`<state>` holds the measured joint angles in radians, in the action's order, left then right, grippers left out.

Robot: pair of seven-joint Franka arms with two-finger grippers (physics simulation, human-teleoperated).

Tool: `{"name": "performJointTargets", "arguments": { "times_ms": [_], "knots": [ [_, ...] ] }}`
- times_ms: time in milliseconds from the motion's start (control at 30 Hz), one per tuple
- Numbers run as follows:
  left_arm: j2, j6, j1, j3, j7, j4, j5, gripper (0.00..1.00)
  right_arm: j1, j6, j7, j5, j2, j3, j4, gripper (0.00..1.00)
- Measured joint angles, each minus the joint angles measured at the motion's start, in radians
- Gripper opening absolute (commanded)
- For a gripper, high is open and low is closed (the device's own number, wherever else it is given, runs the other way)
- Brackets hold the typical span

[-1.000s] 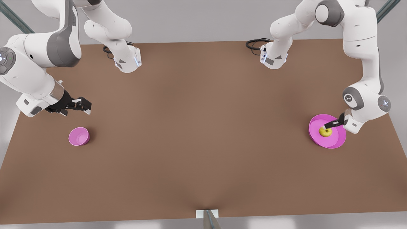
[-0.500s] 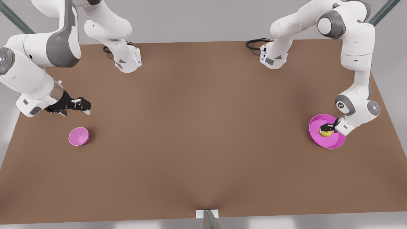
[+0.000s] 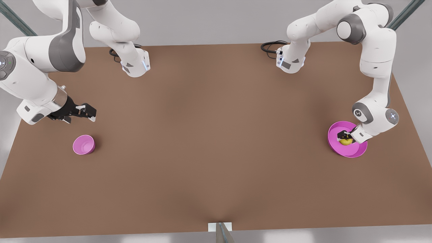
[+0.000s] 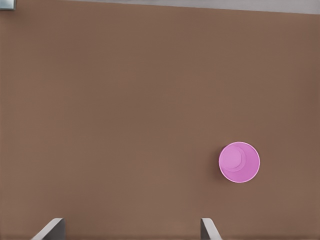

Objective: Use the left arm to pick up the apple from the plate, transfer it to the gripper of the right arm, and then use the right arm to place it into the bowl

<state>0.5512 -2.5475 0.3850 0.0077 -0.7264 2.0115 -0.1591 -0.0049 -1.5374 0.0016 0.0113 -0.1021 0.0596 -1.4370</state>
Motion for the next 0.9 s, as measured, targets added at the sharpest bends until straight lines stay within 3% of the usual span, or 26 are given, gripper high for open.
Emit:
{"name": "performJointTargets", "arguments": {
  "times_ms": [200,400,600,733,900],
  "knots": [
    [0.003,-0.004,-0.002,0.000,-0.030,0.000,0.002,0.76,0.000,0.000,0.000,0.000,0.000,0.000,-0.001,1.00],
    [0.005,-0.007,-0.003,0.000,-0.048,0.000,0.006,0.74,-0.002,0.000,-0.001,0.000,0.000,0.000,-0.001,1.00],
    [-0.078,0.018,-0.072,-0.005,-0.055,-0.061,0.011,0.69,-0.004,0.000,-0.003,-0.010,-0.002,-0.001,-0.001,1.00],
    [-0.164,0.144,-0.095,-0.185,0.012,-0.137,-0.051,0.69,-0.003,0.001,-0.005,-0.021,-0.003,-0.001,-0.001,1.00],
    [-0.172,0.308,-0.104,-0.438,0.115,-0.173,-0.334,0.71,0.000,0.011,-0.006,-0.088,-0.020,-0.002,-0.002,1.00]
  ]
}}
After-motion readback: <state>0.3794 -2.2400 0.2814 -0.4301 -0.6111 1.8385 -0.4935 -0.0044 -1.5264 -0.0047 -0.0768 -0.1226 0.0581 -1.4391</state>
